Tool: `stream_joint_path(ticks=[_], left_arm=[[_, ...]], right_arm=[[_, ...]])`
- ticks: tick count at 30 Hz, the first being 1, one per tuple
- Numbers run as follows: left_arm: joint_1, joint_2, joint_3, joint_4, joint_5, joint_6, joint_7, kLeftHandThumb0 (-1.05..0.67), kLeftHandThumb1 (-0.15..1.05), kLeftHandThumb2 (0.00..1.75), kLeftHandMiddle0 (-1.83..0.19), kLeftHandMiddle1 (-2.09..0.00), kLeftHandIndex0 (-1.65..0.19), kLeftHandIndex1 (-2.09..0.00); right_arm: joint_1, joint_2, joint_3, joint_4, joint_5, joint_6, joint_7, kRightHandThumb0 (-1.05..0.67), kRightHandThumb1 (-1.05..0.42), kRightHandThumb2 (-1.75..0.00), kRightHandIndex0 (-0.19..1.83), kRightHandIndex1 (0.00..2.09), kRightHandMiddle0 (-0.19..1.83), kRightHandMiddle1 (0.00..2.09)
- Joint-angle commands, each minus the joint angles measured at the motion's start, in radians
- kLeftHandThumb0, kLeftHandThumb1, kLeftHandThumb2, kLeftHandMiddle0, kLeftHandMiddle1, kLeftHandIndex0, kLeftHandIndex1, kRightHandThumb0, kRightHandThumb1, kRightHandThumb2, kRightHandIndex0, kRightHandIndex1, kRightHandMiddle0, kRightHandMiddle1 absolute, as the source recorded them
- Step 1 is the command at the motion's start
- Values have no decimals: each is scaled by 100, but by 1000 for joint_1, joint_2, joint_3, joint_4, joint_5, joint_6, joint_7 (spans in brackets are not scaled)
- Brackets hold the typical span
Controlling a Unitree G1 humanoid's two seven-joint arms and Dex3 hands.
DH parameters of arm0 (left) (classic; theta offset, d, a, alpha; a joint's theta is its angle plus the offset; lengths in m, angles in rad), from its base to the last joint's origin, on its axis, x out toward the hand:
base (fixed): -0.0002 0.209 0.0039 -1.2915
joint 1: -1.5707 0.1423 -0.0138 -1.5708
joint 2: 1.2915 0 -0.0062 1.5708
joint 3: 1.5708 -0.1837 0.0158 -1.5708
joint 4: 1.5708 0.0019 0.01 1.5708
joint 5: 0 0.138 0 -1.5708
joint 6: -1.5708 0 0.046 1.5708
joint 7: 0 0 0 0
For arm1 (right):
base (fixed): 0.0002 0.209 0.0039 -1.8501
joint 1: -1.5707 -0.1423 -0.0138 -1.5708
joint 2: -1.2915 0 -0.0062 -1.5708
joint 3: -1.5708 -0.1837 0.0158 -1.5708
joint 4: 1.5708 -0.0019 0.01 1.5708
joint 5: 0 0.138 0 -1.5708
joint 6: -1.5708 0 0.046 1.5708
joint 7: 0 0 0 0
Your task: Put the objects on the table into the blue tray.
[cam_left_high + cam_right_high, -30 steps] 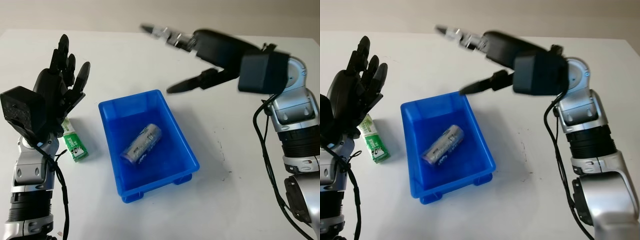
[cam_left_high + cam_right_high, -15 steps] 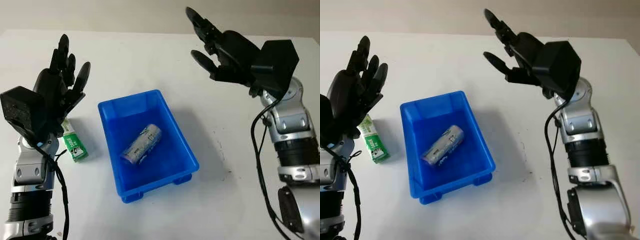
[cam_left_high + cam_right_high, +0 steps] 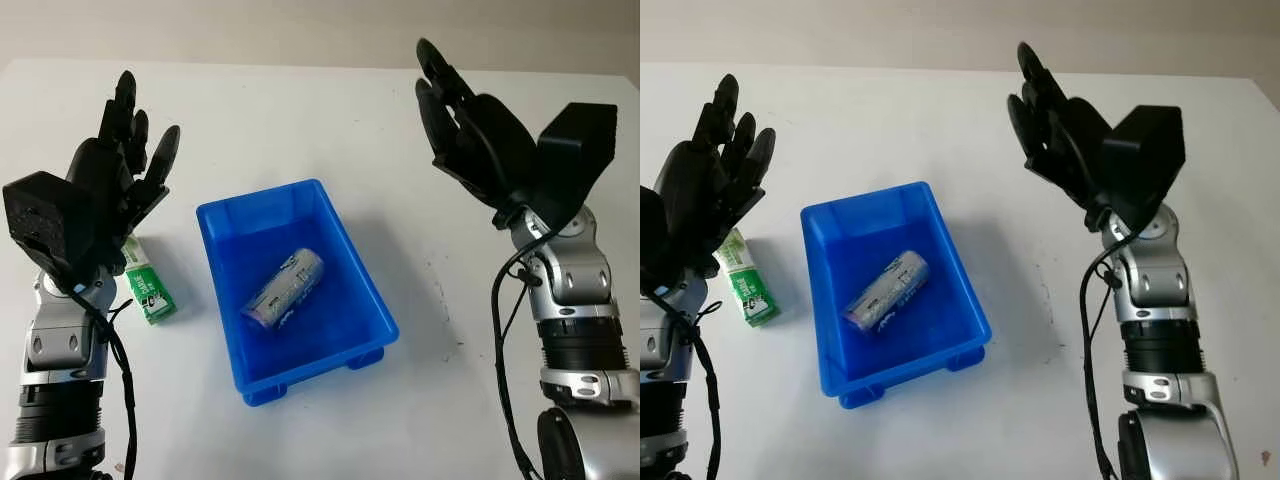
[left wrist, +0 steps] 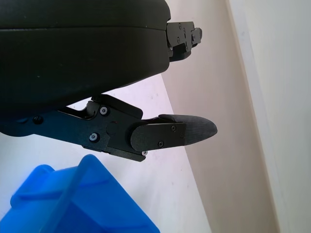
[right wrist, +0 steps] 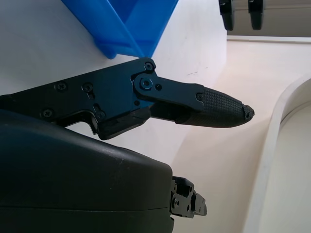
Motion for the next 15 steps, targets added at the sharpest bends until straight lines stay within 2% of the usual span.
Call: stream_joint_path(ticks=[1, 4, 7, 9, 11, 13, 15], left_arm=[[3, 23, 4, -13, 3, 0, -14, -58, 105, 42, 10, -4, 13, -4], [0, 47, 3, -3, 12, -13, -31, -59, 105, 42, 11, -5, 13, -5], [0, 104, 14, -19, 22, 12, -66, -58, 105, 40, 9, -6, 12, -6], [0, 184, 20, -15, 42, -1, -119, -54, 105, 35, 7, -6, 9, -7], [-12, 250, 39, 5, 19, -3, -194, -53, 104, 17, 3, -6, 6, -7], [-18, 309, 51, 22, 4, -15, -260, -51, 102, 10, 3, -6, 6, -7], [-22, 382, 58, 29, 12, -31, -320, -48, 97, 5, 2, -6, 5, -7]], right_arm=[[12, 2, -4, -34, 7, 7, -6, -75, -105, -66, -19, 0, -19, 0], [14, 5, -4, -36, 11, 11, -5, -75, -105, -65, -19, 0, -19, 0], [18, 7, -5, -42, 14, 17, -7, -76, -105, -64, -19, 0, -19, 0], [23, 4, -6, -51, 17, 32, -10, -75, -105, -65, -19, 0, -19, 0], [25, 2, -8, -54, 22, 39, -6, -74, -105, -66, -19, 0, -19, 0], [30, 0, -10, -62, 29, 45, -4, -74, -105, -67, -19, 0, -19, 0], [31, 1, -14, -66, 39, 55, -2, -74, -105, -68, -19, 0, -19, 0]])
